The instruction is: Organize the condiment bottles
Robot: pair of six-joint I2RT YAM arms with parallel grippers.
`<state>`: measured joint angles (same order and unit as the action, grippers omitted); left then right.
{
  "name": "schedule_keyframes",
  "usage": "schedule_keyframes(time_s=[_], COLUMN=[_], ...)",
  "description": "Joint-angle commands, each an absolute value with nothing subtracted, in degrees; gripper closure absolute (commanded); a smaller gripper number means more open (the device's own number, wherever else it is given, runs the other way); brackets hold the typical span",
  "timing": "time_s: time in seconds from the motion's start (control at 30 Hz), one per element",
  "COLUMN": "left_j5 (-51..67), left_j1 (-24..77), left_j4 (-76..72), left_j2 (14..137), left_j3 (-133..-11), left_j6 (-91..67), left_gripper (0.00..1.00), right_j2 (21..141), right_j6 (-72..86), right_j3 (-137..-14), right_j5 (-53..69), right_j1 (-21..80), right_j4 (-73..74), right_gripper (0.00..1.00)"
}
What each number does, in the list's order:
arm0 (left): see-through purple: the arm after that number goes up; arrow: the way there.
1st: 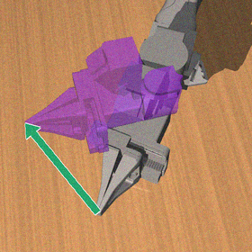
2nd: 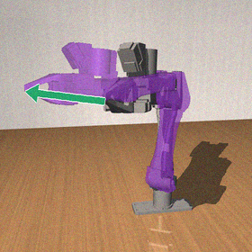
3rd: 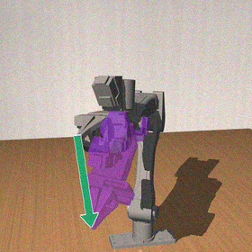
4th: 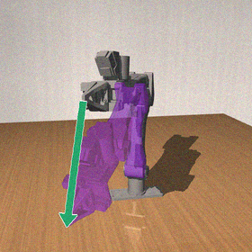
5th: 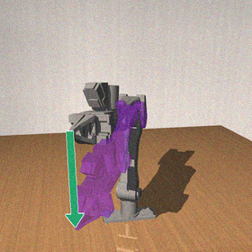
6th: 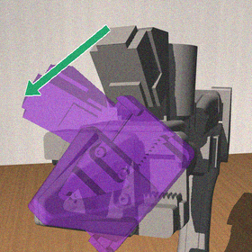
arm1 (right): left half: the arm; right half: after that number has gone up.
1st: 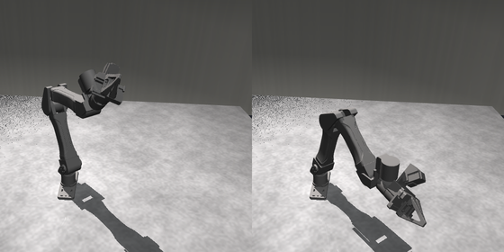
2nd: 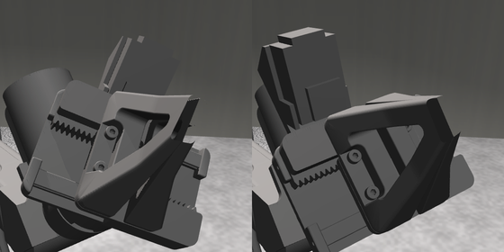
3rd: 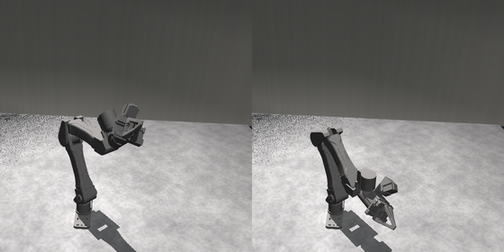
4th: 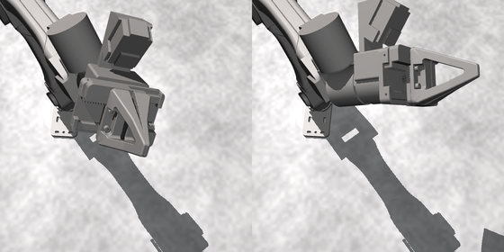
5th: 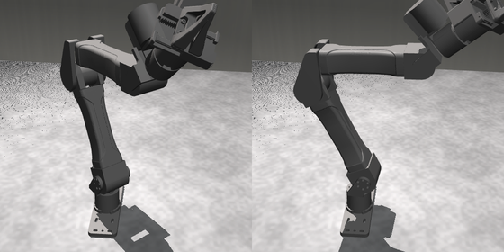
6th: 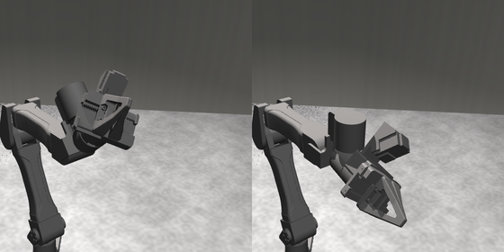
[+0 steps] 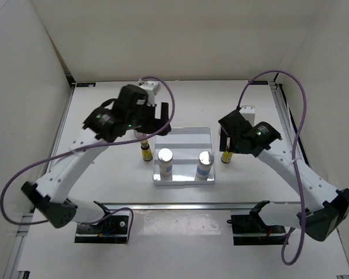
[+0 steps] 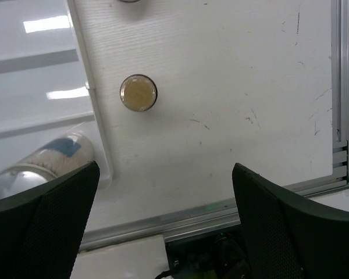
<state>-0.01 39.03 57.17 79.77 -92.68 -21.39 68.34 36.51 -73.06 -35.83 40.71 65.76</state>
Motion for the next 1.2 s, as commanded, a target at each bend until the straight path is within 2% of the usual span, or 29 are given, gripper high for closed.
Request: schedule_keyframes(time_s=[0.0, 0.3, 0.47, 0.6, 0.77, 0.8, 0.83, 0.9, 0.93, 1.17], left_j5=[-7.0, -10.9, -9.2, -8.7, -8.7, -9.3, -10.0, -10.6, -10.6, -11.8], left_j1=[35.9, 22.7, 19.8, 17.5, 16.9, 16.9, 16.9, 16.9, 16.9, 16.9], left_j4=[57.9, 58.4, 56.7, 53.3, 50.4, 49.7, 49.7, 48.3, 48.3, 45.7], left_j2=[74.0, 70.8, 70.8, 68.1, 63.9, 63.4, 62.6, 62.1, 62.1, 60.3], left_j3=[-93.1, -82.5, -77.9, -74.1, -69.4, -68.7, -67.5, -66.3, -65.6, -60.6], left_j6=[-17.9, -15.7, -15.7, -15.7, -15.7, -15.7, -15.7, -15.7, -15.7, -16.8], left_gripper=[0.00, 0.00, 0.00, 0.00, 0.00, 0.00, 0.00, 0.00, 0.00, 0.00], right_j2=[70.6, 75.2, 78.0, 78.6, 79.1, 79.1, 79.1, 79.1, 79.1, 77.8], right_j6=[32.3, 30.1, 30.8, 30.8, 31.5, 31.5, 31.5, 31.5, 31.5, 30.9], right_j3=[-75.2, -73.5, -71.3, -69.1, -67.8, -67.2, -67.1, -67.1, -67.1, -68.4], right_j5=[-33.2, -27.7, -27.1, -24.4, -22.9, -22.4, -22.4, -22.4, -22.4, -21.9], right_j1=[36.9, 32.4, 30.7, 29.6, 29.0, 28.5, 28.5, 28.5, 28.5, 27.9], right_j4=[61.7, 55.1, 54.0, 52.5, 50.9, 50.9, 50.9, 50.9, 50.4, 50.4], right_gripper=[0.03, 0.18, 0.23, 0.33, 0.40, 0.44, 0.53, 0.59, 0.66, 0.91])
